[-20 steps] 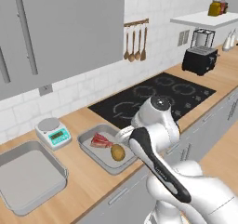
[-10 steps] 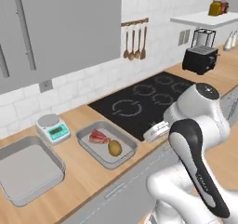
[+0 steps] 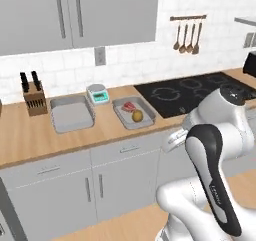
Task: Place one potato and one steak in each tupperware on the nearby counter, to pack two identical lunches.
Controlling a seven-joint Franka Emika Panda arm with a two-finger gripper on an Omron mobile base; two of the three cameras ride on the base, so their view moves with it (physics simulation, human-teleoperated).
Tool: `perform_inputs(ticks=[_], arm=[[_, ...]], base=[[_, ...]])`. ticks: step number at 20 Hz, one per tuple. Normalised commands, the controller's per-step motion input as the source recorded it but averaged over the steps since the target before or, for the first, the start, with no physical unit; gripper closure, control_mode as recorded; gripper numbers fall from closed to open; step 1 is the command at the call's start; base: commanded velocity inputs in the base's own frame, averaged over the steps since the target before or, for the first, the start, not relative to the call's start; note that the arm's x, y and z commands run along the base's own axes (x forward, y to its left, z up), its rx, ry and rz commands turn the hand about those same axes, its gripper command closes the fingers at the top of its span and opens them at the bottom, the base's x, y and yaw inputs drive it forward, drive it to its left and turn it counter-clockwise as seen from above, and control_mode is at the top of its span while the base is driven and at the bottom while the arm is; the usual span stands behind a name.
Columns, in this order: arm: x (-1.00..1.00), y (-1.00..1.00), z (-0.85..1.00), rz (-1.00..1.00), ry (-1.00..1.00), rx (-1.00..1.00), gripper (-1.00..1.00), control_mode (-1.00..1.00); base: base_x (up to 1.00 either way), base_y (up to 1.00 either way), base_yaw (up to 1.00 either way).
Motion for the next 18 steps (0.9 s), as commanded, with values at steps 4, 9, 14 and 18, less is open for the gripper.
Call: perform_inputs(ticks=[4,9,14,18], arm=[[0.0,0.0,0.0,0.0,0.0,0.0,-1.0,1.0],[0.0,0.0,0.0,0.0,0.0,0.0,-1.0,1.0],[0.0,0.0,0.0,0.0,0.0,0.0,-1.0,1.0],[0.0,0.0,0.0,0.0,0.0,0.0,-1.0,1.0]], base=[[-0.73,0.44,0.81],[-0.84,0.75,0.74],[-0.56,0.99,0.66],[0.03,1.0,0.45]])
